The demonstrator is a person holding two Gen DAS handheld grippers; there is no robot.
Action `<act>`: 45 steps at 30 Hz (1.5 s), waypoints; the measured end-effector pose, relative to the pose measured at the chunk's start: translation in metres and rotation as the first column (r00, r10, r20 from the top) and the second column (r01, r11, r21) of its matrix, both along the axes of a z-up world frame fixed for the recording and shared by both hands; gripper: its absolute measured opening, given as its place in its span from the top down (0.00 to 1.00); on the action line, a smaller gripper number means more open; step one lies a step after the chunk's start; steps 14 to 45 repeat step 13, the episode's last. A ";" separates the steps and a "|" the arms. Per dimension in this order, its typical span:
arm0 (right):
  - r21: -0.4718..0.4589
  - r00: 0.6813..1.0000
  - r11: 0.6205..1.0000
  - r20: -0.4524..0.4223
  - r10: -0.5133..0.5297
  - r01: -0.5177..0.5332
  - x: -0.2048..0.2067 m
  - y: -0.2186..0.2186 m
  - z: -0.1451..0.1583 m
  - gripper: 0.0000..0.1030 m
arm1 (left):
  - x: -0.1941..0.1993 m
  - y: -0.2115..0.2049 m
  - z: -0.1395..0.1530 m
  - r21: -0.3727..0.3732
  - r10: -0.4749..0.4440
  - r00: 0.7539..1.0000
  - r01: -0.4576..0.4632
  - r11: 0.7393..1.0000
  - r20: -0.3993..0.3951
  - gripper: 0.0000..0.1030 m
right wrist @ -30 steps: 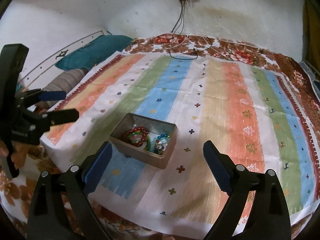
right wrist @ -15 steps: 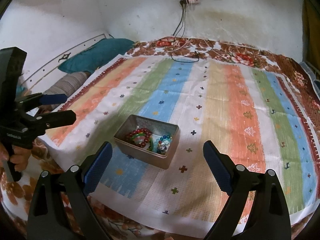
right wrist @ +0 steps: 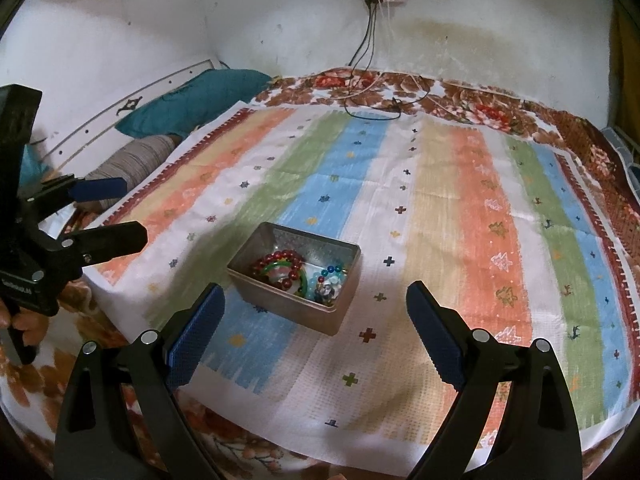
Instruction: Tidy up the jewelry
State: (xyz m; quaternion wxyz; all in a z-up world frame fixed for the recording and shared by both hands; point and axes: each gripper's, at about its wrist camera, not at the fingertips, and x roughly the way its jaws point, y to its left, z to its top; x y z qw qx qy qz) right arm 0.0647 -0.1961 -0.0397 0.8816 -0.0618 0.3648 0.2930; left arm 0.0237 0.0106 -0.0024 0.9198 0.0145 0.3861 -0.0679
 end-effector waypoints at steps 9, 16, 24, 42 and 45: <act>0.013 1.000 1.000 0.006 -0.008 0.008 -0.001 -0.001 0.001 0.10 | 0.001 -0.002 -0.002 -0.008 -0.018 1.000 0.018 1.000 -0.019 0.06; 0.021 1.000 1.000 0.015 -0.013 0.013 -0.001 -0.002 0.003 0.10 | 0.000 -0.007 -0.003 0.003 -0.032 0.999 0.032 0.999 -0.025 0.06; 0.021 1.000 1.000 0.015 -0.013 0.013 -0.001 -0.002 0.003 0.10 | 0.000 -0.007 -0.003 0.003 -0.032 0.999 0.032 0.999 -0.025 0.06; 0.021 1.000 1.000 0.015 -0.013 0.013 -0.001 -0.002 0.003 0.10 | 0.000 -0.007 -0.003 0.003 -0.032 0.999 0.032 0.999 -0.025 0.06; 0.021 1.000 1.000 0.015 -0.013 0.013 -0.001 -0.002 0.003 0.10 | 0.000 -0.007 -0.003 0.003 -0.032 0.999 0.032 0.999 -0.025 0.06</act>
